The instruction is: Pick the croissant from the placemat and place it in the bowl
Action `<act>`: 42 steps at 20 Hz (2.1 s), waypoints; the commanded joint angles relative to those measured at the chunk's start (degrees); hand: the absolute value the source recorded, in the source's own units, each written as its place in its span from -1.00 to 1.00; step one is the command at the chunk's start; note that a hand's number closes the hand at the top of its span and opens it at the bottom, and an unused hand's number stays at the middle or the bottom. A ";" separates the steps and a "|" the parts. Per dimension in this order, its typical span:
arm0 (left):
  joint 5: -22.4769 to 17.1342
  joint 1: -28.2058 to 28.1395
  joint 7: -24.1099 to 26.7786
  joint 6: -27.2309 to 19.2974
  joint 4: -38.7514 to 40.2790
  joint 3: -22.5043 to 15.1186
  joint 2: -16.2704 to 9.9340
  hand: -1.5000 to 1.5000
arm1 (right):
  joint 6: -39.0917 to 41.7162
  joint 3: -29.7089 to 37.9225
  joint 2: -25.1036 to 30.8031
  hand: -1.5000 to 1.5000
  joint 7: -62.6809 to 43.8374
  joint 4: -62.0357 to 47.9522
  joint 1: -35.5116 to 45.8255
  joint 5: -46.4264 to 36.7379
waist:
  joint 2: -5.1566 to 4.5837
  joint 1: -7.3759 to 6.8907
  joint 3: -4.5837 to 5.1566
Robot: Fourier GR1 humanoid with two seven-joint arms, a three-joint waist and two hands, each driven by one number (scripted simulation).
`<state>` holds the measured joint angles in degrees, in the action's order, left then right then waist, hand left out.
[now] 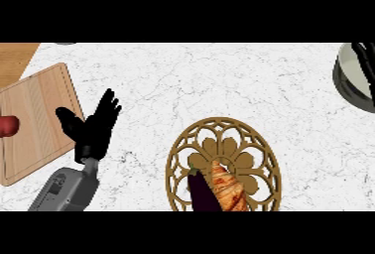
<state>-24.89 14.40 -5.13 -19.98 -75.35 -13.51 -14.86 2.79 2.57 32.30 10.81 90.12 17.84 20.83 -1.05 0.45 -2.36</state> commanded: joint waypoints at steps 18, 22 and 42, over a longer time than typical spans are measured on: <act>8.43 -4.01 5.33 1.45 -9.62 -3.98 -5.46 0.00 | -30.68 -48.21 -10.58 -1.00 -2.37 27.99 -31.91 -61.90 | 1.91 1.04 2.46; 8.79 -2.06 2.77 0.53 -9.11 -3.51 -4.70 0.00 | -27.75 -50.93 -14.33 -1.00 -17.72 30.44 -30.73 -79.72 | 1.65 1.14 2.59; 12.54 -1.62 3.10 2.77 -9.44 -2.62 -1.59 0.00 | 10.78 -56.43 -29.62 -1.00 -54.81 30.58 -27.31 -93.53 | 1.00 -0.39 2.39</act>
<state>-12.39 11.01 -1.49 -18.43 -86.34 -17.48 -17.02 10.75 -52.02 11.96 -38.95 126.07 -11.67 -72.46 -0.01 -0.05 0.06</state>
